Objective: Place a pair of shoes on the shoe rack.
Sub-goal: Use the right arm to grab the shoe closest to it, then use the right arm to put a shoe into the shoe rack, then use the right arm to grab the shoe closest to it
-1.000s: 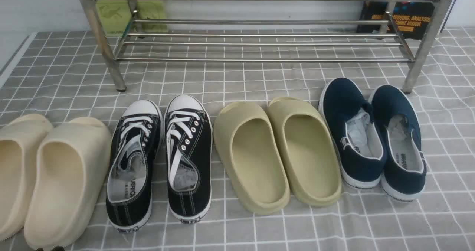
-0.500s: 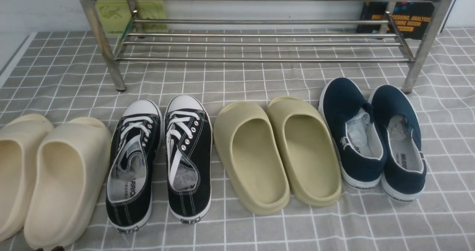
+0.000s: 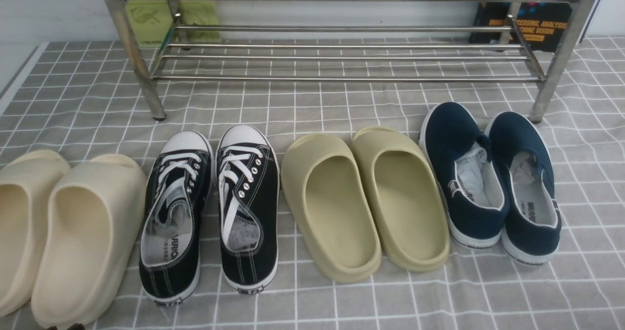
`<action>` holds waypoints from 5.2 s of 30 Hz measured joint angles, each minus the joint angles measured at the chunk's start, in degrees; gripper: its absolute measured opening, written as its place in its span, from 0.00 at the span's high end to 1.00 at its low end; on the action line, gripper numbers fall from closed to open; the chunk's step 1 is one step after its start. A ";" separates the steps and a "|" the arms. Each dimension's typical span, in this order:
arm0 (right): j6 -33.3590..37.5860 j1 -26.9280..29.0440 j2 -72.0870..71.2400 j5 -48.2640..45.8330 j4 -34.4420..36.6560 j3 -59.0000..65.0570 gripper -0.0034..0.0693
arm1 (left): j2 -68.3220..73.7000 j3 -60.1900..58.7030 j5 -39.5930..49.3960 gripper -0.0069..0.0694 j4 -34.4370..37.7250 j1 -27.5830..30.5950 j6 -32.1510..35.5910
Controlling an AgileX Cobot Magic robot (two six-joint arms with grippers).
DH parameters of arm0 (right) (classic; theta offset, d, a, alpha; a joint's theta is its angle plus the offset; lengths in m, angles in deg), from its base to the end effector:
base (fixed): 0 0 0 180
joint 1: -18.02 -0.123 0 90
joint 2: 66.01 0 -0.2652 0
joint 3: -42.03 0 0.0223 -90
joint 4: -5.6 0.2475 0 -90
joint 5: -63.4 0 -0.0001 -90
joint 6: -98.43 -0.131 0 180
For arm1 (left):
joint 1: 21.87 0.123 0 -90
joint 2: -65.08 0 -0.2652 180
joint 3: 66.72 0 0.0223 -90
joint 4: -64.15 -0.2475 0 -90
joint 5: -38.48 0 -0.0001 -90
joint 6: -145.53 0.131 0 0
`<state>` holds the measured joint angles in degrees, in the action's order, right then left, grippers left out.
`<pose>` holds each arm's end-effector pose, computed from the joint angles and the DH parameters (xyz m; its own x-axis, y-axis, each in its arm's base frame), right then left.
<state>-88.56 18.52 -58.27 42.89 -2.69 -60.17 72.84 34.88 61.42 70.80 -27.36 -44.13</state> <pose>0.1080 -0.0076 0.1644 -0.2739 -0.0112 -0.9617 0.0536 0.9982 -0.0269 0.1054 -0.0161 0.1550 -0.3488 -0.2395 -0.9061 0.0449 0.9614 -0.2714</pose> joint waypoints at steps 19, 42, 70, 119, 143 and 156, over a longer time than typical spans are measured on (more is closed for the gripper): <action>0.00 0.00 0.00 6.99 -0.17 0.31 0.78 | 0.00 0.00 0.00 0.60 0.00 0.00 0.00; -1.06 0.00 3.83 41.77 -0.97 -14.50 0.80 | 0.00 0.00 0.00 0.60 0.00 0.00 0.00; 14.61 -15.96 88.91 -29.92 15.92 -68.60 0.87 | 0.00 0.00 0.00 0.60 0.00 0.00 0.00; 11.99 -24.21 112.31 -32.94 7.01 -102.77 0.88 | 0.00 0.00 -0.05 0.60 0.00 0.00 0.00; 11.94 -18.22 136.05 -36.52 7.95 -138.09 0.57 | 0.00 0.00 -0.05 0.60 0.00 0.00 0.00; 8.27 -15.23 107.61 -43.28 8.83 -117.46 0.11 | 0.00 0.00 -0.05 0.60 0.00 0.00 0.00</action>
<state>-80.29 3.29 49.35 -0.39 6.14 -177.63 72.84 34.88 61.37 70.80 -27.36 -44.13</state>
